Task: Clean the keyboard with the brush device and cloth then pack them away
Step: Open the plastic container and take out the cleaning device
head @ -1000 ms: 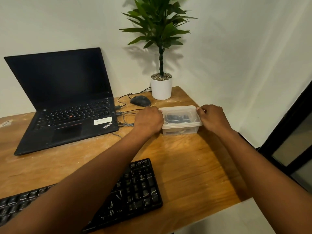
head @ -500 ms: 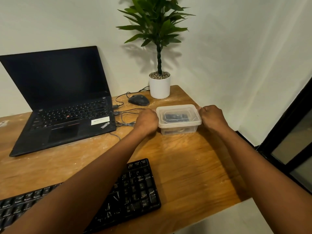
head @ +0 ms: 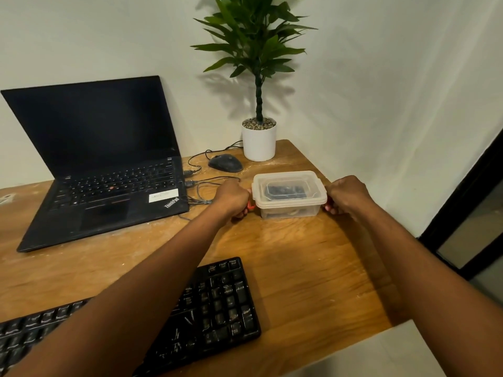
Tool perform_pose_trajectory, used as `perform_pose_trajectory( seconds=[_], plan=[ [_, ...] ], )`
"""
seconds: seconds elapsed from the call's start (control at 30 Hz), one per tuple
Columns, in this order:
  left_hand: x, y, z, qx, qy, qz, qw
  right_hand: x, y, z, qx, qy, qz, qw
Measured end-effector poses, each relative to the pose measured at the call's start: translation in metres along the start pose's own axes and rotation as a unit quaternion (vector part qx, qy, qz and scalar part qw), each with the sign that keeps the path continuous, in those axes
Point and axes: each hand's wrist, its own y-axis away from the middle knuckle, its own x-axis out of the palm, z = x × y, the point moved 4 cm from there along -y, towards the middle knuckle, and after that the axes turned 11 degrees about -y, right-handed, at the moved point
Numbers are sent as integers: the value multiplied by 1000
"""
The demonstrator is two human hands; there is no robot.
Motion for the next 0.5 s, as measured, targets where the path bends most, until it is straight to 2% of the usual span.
perform_pose_trajectory(
  seconds=[0.13, 0.2, 0.3, 0.4, 0.5],
  plan=[
    [-15, -5, -9, 44, -64, -97, 992, -9, 1, 8, -41, 39, -22, 998],
    [-22, -7, -13, 59, -59, -119, 989, -13, 2, 14, -70, 31, -39, 996],
    [-25, -4, -17, 46, -9, -71, 996, -14, 1, 23, -69, -12, -30, 997],
    [-21, 0, -19, 20, 33, -7, 999, -12, -1, 29, -62, -1, -5, 998],
    [-18, 0, -19, 3, 54, 5, 999, -9, -1, 31, -55, 13, 5, 998]
  ],
)
